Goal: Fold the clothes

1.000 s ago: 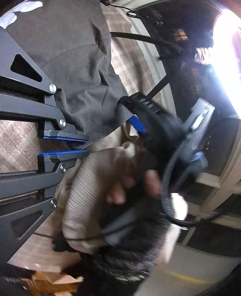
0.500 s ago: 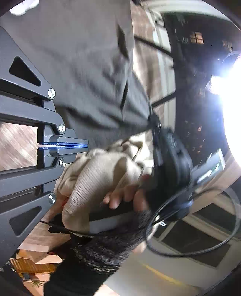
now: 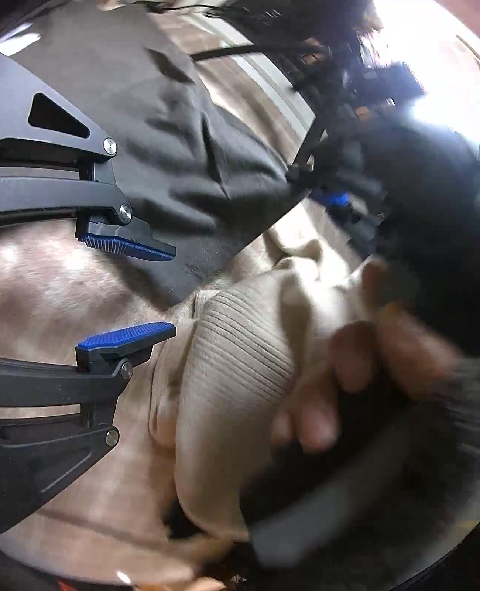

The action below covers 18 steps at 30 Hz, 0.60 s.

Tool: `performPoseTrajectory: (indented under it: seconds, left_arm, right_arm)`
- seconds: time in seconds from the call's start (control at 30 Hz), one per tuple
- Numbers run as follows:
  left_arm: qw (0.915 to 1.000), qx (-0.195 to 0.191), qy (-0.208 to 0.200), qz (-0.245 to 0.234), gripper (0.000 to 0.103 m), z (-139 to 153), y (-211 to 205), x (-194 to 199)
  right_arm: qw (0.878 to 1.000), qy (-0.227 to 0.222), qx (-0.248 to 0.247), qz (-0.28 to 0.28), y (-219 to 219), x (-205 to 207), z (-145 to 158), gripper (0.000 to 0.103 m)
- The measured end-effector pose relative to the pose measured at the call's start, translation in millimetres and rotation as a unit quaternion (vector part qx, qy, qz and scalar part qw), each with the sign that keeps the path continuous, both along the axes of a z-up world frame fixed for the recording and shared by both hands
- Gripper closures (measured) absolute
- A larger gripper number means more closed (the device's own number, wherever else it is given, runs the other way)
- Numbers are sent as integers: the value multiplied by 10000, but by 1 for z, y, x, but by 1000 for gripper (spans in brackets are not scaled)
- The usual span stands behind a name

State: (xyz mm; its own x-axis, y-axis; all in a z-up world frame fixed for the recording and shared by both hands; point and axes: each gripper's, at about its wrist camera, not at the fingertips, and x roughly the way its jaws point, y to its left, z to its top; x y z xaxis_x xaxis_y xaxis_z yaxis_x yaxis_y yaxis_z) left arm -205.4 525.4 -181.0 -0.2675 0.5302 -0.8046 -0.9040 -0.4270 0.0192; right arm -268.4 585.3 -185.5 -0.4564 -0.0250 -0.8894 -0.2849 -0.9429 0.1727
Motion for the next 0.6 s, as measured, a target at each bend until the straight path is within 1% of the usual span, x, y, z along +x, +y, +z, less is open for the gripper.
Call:
performPoseTrajectory:
  seconds: [0.03,0.07,0.1,0.13,0.17,0.2,0.27,0.3,0.33,0.37,0.43,0.53,0.57,0.6]
  left_arm:
    - [9999,-131,8,-78,70,-7,7,-2]
    - [9998,-157,20,-133,70,-11,11,-3]
    - [9998,-109,-3,-142,75,-11,12,-7]
    - [9999,-40,-97,-75,92,-10,11,-13]
    - [9997,66,-225,39,98,-7,8,-20]
    - [9991,172,-352,152,98,-4,5,-27]
    - [9951,633,-643,411,98,11,-13,-37]
    - [9914,917,-746,565,98,21,-27,-40]
    - [9857,1242,-867,733,98,32,-44,-42]
    - [9794,1540,-968,882,98,42,-61,-43]
    - [9664,2006,-1052,1212,98,57,-99,-45]
    - [9482,2412,-1200,1684,98,64,-150,-44]
    - [9444,2457,-1195,1830,98,62,-165,-42]
    - [9428,2447,-1163,1942,98,60,-176,-40]
  right_arm:
    - [10000,9,-36,-21,1,1,-2,100]
    - [10000,10,-66,-38,2,2,-5,100]
    - [9999,13,-97,-51,3,3,-7,100]
    - [9999,26,-123,-65,4,3,-6,100]
    - [9999,39,-148,-79,4,4,-6,100]
    - [9998,52,-174,-93,4,4,-6,100]
    - [9995,190,-235,-133,3,5,3,100]
    - [9991,281,-265,-145,1,5,10,100]
    - [9989,373,-265,-113,-4,4,18,100]
    - [9986,466,-233,-35,-12,1,27,100]
    - [9976,649,-173,145,-30,-6,46,100]
    - [9950,801,-128,581,-73,-25,66,100]
    - [9937,821,-103,750,-90,-32,70,100]
    - [9924,827,-50,915,-107,-40,71,100]
